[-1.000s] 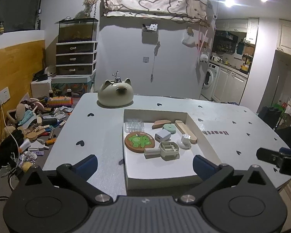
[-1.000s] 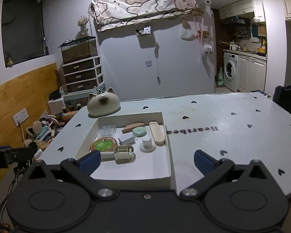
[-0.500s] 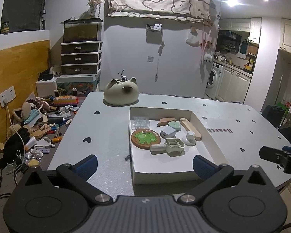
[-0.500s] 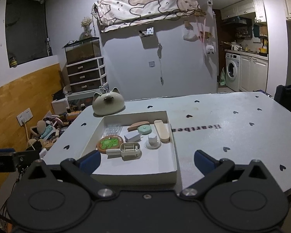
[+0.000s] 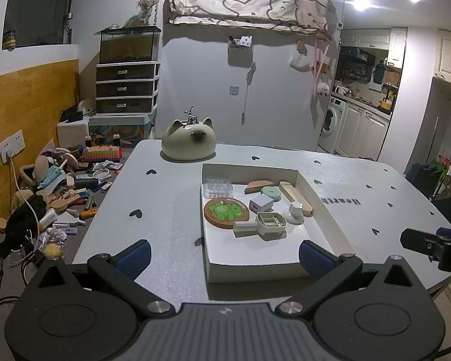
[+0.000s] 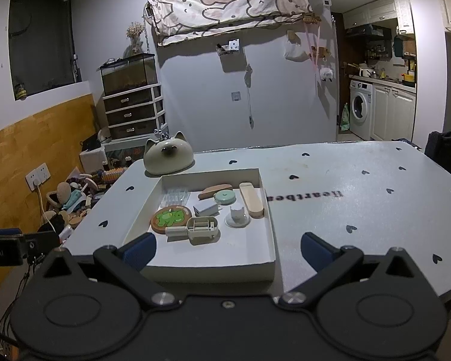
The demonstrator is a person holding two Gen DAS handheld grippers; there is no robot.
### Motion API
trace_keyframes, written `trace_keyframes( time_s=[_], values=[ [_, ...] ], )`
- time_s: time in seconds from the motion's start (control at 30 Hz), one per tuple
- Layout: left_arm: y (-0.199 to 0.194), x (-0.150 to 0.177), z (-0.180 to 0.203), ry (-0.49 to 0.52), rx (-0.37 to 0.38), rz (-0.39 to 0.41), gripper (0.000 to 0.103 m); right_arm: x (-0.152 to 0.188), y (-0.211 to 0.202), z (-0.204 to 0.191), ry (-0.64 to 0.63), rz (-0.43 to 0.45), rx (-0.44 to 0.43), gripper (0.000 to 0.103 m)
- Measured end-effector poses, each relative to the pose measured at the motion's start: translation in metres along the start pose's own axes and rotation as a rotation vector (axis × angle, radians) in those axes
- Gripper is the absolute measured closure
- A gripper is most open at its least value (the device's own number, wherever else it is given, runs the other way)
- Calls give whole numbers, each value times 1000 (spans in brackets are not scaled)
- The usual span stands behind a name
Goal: Organize rigid objects
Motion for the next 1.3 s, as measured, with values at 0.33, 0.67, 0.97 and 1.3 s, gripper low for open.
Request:
trace_keyframes(
  time_s=[0.33, 0.67, 0.97, 1.3],
  values=[
    [0, 0, 1, -1, -1, 1, 0, 0, -1, 1, -2, -2, -1, 0],
    [-2, -1, 2, -5, -5, 4, 0, 0, -1, 1, -2, -2, -1, 0],
    [-3, 0, 1, -8, -7, 4, 0, 1, -2, 1, -2, -1, 0, 0],
    [-2, -1, 1, -9, -7, 3, 0, 1, -1, 1, -2, -2, 0, 0]
  ],
)
Point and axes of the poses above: each gripper's, at about its wrist camera, not at the fingertips, and y roughly the way its jaws point, z to its right, x to its underside, the point moved 3 cm from there along y, roughly the way its jaws point, and after that the axes turned 15 degrees about -x, right-handed, at the moved point
